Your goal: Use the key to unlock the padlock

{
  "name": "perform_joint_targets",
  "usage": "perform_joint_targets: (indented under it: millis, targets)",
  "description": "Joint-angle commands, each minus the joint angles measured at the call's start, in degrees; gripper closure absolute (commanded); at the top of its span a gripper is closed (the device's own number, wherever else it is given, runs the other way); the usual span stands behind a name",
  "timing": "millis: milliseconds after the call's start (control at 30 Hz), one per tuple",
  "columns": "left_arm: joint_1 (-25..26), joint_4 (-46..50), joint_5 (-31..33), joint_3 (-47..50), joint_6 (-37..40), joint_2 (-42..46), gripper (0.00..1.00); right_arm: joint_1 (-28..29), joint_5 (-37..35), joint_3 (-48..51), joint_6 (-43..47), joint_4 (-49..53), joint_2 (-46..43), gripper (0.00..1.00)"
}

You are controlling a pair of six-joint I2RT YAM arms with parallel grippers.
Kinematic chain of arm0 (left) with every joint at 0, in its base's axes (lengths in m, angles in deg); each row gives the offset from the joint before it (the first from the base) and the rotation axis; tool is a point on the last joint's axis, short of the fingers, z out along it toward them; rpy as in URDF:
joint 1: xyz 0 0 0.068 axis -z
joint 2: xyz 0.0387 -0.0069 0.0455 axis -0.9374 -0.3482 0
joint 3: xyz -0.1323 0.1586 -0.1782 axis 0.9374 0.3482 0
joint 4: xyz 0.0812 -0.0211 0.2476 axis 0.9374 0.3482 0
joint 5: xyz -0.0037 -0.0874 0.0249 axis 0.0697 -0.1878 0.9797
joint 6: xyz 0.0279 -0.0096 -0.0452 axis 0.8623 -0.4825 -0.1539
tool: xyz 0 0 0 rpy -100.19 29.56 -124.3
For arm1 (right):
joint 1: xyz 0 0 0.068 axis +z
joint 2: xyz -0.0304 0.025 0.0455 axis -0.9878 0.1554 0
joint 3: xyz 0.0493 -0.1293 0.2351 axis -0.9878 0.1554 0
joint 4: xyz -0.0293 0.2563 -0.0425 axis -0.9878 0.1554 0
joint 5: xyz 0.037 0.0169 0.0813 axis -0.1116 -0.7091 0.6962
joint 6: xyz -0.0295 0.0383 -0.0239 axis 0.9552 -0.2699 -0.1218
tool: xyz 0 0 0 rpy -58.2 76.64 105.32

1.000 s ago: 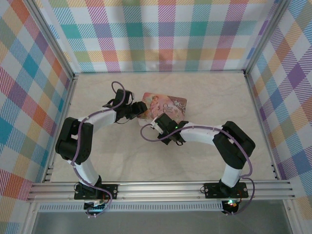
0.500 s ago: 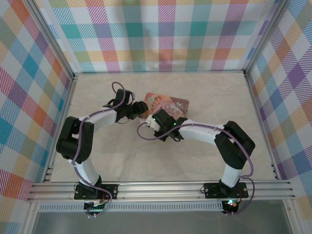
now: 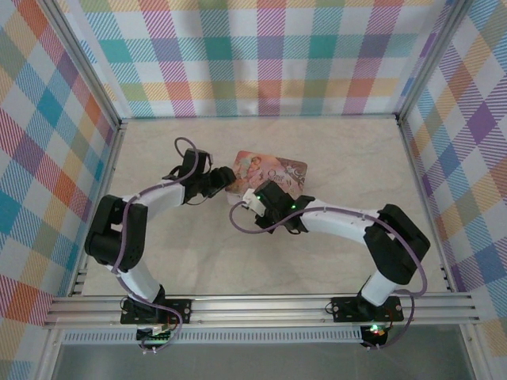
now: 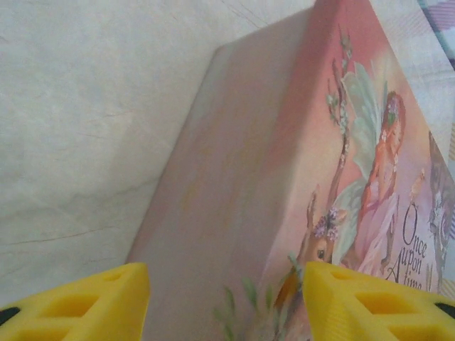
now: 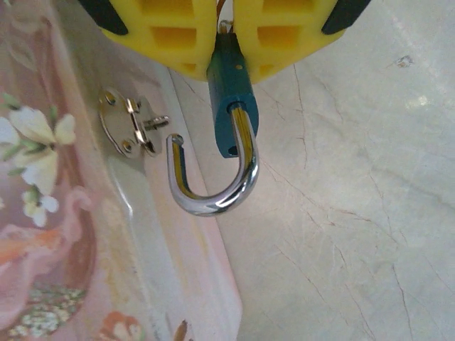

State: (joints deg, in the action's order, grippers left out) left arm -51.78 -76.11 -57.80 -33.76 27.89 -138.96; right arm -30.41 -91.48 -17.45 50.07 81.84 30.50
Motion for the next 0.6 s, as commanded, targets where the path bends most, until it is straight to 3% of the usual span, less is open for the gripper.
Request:
perform_joint_targets:
  millis: [0,400,433,467,567]
  targets:
    - [-1.57,0.21,2.45,2.14,-0.28,4.19,0.4,0.32,0.89,1.66,-1.98,-1.74,-2.83,1.0]
    - [-2.17,4.23,5.2,9.56,1.69,15.11,0.34,-1.44,-0.53,6.12,-9.88,-0.31,-13.03,1.0]
    - [-2.2,4.81,5.56,10.07,1.95,15.88,0.21,-2.13,-0.53,6.68,-13.01,0.2,-14.26,1.0]
    - [-2.2,5.46,5.94,10.51,2.32,16.76,0.0,-2.96,-0.54,7.19,-14.6,0.87,-15.65,1.0]
    - [-2.2,6.93,6.68,11.83,3.23,19.22,0.0,-5.91,-0.53,8.61,-18.67,3.2,-19.71,1.0]
